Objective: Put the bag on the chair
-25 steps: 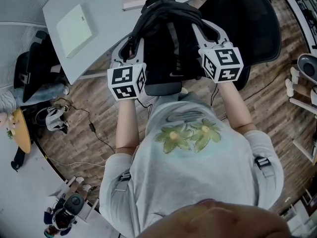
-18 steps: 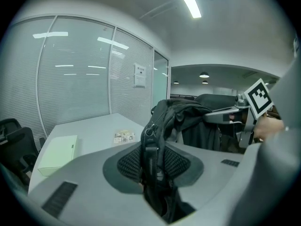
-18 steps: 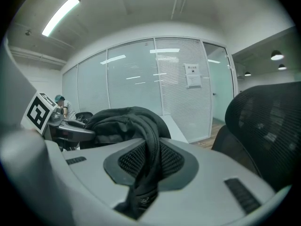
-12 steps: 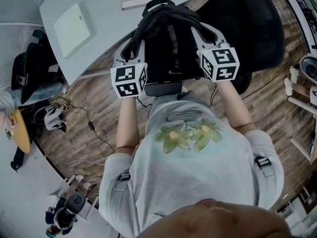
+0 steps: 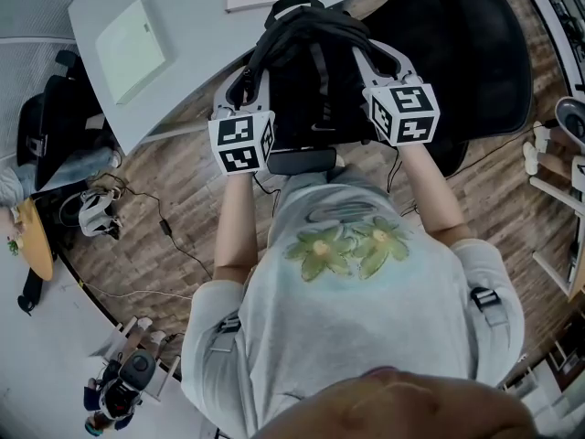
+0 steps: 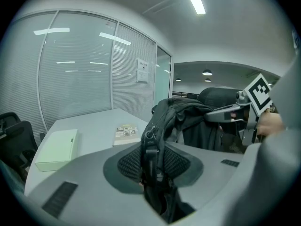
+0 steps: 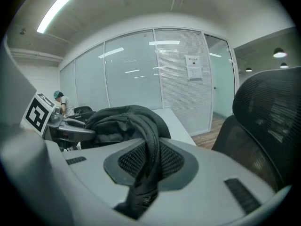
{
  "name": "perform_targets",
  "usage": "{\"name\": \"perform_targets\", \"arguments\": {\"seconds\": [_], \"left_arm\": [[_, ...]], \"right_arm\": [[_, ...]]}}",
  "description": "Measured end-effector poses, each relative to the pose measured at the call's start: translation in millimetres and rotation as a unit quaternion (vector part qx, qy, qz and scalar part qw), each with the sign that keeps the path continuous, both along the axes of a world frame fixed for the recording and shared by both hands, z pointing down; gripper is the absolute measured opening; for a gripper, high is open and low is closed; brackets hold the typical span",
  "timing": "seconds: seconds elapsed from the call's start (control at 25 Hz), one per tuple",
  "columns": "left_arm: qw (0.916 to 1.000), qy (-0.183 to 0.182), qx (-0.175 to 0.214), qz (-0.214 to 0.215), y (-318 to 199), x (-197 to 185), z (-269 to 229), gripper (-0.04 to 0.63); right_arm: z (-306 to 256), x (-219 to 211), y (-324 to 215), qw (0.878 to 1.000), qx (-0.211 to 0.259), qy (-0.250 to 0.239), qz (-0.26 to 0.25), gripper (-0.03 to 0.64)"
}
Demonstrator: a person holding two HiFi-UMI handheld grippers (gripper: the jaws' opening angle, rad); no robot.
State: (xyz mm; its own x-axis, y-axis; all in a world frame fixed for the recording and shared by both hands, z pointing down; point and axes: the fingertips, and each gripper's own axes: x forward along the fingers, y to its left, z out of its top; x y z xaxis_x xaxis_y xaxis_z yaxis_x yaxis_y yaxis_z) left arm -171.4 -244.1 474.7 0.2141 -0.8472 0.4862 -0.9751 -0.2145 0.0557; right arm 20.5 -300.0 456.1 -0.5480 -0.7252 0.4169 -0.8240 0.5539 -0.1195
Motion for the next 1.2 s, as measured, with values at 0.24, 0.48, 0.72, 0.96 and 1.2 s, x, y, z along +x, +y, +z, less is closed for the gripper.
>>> {"name": "perform_targets", "arguments": {"seconds": [0.24, 0.48, 0.72, 0.96, 1.2], "left_arm": [[1.0, 0.001, -0.006, 0.002, -2.7, -0.8, 13.6, 0.12], [0.9997, 0.003, -0.024, 0.01, 0.8, 5.5, 37.6, 0.117], [0.9989, 0.008, -0.042, 0.017, 7.2, 9.7, 60.9, 0.117], [0.9983, 0.016, -0.051, 0.023, 16.2, 13.4, 79.3, 0.117], [0.9983, 0.012, -0.043, 0.039, 19.4, 21.9, 86.1, 0.118]], "right_arm": [[13.4, -0.8, -2.2, 1.0, -0.004, 0.004, 0.001, 0.071], [38.9, 4.2, 0.9, 0.999, -0.026, 0.019, 0.008, 0.071], [63.6, 7.7, 5.1, 0.998, -0.05, 0.036, 0.011, 0.071], [82.9, 11.6, 12.2, 0.997, -0.064, 0.046, 0.011, 0.072], [94.6, 23.9, 17.3, 0.996, -0.071, 0.054, 0.021, 0.078]]}}
